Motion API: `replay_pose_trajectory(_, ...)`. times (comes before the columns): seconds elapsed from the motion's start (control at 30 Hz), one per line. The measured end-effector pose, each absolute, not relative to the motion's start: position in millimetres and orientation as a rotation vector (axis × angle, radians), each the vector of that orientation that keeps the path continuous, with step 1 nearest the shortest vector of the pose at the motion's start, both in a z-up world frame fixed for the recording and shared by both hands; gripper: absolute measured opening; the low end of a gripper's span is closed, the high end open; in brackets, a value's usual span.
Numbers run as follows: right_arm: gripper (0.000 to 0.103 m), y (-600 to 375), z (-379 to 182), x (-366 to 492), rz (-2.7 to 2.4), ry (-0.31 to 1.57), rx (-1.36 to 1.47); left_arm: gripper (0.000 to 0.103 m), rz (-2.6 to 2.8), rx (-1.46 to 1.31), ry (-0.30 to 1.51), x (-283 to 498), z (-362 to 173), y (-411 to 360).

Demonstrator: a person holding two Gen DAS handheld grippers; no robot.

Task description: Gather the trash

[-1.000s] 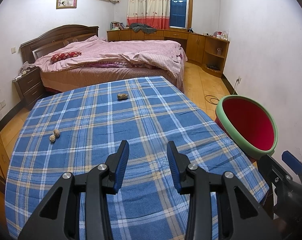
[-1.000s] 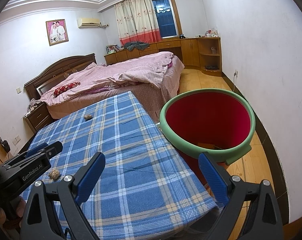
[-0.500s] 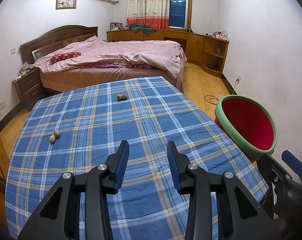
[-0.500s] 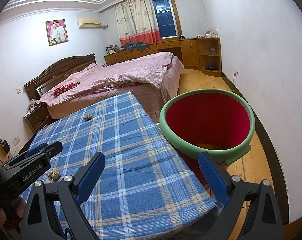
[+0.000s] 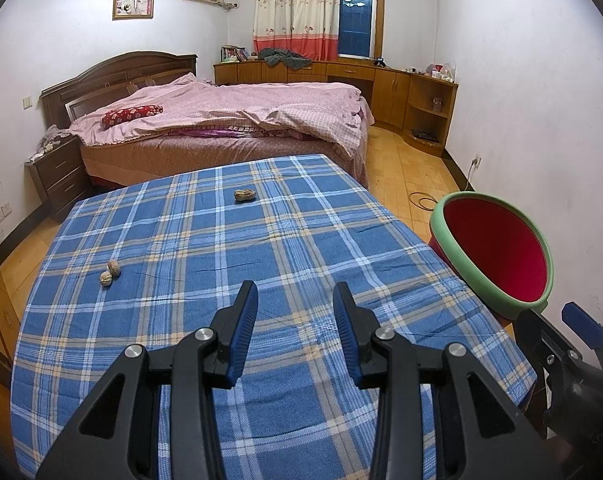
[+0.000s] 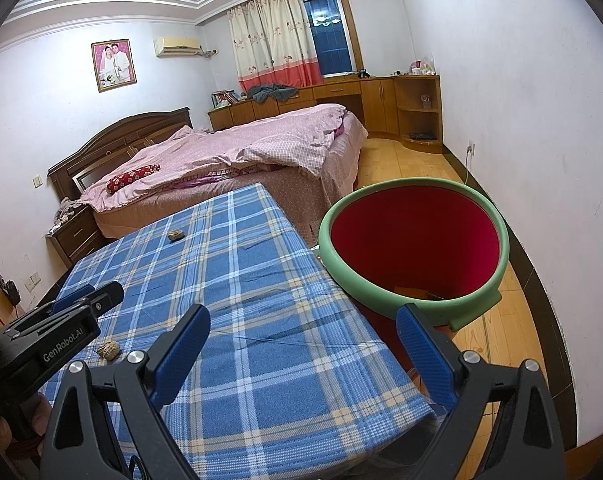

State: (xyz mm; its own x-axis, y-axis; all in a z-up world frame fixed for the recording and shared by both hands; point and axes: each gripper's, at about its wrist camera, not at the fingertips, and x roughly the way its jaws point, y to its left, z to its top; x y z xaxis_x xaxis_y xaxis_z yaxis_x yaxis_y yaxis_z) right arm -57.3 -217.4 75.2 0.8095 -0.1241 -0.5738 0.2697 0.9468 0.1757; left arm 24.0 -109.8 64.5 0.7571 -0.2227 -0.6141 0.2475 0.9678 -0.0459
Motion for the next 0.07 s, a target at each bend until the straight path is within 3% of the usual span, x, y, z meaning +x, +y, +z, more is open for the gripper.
replay_pose_trajectory(0.07,0.096,-217.4,75.1,-57.3,-0.213,0.592,0.255,0.039,-0.258,0.040,0.665,23.9,64.5,-109.9)
